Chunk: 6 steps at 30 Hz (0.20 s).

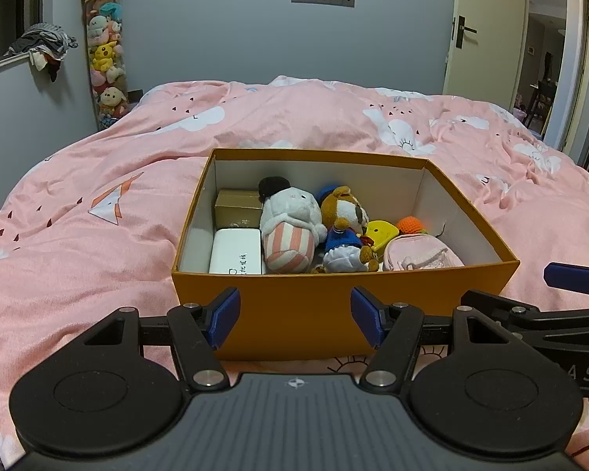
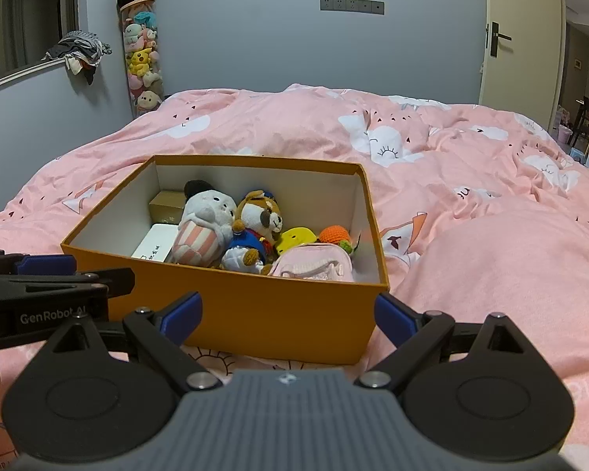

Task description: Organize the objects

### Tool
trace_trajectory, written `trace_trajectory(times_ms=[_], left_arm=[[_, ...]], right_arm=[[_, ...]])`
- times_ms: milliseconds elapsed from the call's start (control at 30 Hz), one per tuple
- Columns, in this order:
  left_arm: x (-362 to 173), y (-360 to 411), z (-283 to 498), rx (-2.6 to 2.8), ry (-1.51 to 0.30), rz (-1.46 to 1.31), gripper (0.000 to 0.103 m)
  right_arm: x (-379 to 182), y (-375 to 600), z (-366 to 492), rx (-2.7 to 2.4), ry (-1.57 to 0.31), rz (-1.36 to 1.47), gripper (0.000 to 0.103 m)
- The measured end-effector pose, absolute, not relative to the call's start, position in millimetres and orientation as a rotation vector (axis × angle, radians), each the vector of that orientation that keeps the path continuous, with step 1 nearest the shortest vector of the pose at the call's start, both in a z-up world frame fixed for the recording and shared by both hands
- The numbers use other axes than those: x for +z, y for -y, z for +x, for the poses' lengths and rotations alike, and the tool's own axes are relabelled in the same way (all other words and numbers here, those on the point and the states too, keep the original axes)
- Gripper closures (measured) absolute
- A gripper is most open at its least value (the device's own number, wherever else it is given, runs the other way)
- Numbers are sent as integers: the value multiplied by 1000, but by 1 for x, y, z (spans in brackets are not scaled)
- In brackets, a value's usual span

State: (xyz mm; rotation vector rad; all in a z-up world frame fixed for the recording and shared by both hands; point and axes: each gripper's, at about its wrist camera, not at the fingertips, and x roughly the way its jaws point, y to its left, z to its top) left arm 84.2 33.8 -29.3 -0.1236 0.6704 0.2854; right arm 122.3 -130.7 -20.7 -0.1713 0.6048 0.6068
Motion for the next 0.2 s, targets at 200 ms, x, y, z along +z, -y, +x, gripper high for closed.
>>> trace_trajectory(times_ms=[200], left_arm=[[-29, -33, 84, 281, -669, -120, 26]], right_arm=[[-21, 130, 122, 606, -607, -172, 8]])
